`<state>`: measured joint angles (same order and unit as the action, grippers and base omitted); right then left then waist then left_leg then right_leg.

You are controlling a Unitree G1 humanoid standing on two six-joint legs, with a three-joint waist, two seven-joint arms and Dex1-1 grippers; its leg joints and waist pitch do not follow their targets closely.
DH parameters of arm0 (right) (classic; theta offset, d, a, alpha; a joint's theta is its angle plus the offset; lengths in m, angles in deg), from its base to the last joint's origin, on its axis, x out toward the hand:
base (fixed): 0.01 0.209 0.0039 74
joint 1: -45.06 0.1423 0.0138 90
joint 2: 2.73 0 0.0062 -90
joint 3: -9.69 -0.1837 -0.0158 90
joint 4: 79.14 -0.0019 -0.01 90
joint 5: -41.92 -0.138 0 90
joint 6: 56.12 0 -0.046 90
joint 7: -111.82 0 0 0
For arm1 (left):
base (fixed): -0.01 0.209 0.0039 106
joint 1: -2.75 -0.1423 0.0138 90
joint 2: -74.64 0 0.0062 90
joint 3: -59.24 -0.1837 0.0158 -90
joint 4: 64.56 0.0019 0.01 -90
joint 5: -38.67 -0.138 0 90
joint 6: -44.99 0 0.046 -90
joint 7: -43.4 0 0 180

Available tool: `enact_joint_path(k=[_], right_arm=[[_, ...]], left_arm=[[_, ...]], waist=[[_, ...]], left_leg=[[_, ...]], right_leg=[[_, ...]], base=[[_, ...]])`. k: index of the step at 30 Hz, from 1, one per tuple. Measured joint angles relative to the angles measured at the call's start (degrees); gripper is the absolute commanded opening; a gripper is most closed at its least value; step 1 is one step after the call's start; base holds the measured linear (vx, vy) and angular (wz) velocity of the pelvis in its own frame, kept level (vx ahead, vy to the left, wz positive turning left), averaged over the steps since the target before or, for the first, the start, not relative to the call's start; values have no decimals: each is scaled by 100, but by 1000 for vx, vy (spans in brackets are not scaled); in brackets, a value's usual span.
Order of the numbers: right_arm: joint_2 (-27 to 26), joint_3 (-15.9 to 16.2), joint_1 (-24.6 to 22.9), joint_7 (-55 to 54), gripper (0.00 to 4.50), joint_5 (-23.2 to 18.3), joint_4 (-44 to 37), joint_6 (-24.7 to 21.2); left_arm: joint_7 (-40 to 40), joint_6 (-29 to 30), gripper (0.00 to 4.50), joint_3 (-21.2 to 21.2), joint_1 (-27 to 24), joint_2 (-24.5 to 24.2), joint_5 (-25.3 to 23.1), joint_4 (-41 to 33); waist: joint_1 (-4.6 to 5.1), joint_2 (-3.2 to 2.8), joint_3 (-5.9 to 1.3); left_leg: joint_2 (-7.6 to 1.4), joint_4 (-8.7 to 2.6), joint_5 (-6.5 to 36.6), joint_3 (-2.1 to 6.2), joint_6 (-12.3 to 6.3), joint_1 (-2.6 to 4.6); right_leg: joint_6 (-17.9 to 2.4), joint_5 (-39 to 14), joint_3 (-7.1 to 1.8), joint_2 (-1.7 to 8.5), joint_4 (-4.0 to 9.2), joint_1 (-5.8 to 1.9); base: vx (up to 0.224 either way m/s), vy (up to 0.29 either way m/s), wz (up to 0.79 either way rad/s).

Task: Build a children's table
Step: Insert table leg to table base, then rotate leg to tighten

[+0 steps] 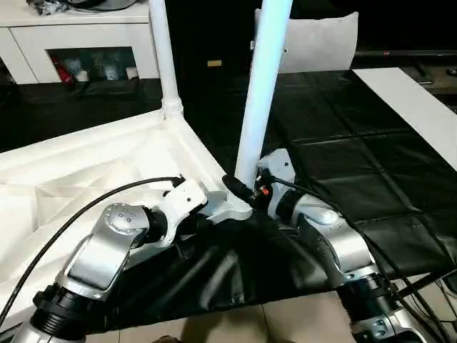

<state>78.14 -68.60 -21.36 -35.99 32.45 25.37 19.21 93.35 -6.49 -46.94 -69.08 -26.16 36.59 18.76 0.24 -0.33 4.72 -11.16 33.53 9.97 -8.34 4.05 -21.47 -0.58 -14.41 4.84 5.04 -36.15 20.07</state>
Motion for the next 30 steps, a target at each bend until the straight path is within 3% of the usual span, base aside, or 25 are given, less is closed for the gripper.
enact_joint_path(k=[10,13,20,23,30], right_arm=[[-37,-13,101,80,340,-54,614,40],[19,0,32,134,357,36,651,143],[400,-7,-477,521,411,10,299,361],[556,-8,-802,663,445,0,236,368],[913,-88,-1026,967,445,-75,-105,524]], left_arm=[[328,-762,0,-113,117,-190,25,368],[365,-895,0,-131,239,-186,73,518],[664,-1458,0,-145,422,-251,142,1057],[792,-1642,0,-141,499,-328,200,1264],[1081,-2038,0,-238,722,-391,218,1765]], waist=[[-91,-4,-2],[-174,-6,-4],[-277,-12,-4],[-273,-40,-2],[-306,-124,-33]], left_leg=[[-1,-1,0,-28,-2,-6],[-2,15,-10,-39,-10,-64],[-1,33,-15,-55,-17,-63],[-1,37,-17,-59,-20,-60],[-2,40,-24,-61,-27,-61]], right_leg=[[1,4,-40,-8,-8,31],[29,26,-65,-12,-20,94],[38,57,-91,-15,-18,95],[38,73,-97,-15,-18,98],[38,85,-99,-14,-18,100]], base=[[0,0,0],[0,0,0],[0,0,0],[0,0,0],[0,0,0]])
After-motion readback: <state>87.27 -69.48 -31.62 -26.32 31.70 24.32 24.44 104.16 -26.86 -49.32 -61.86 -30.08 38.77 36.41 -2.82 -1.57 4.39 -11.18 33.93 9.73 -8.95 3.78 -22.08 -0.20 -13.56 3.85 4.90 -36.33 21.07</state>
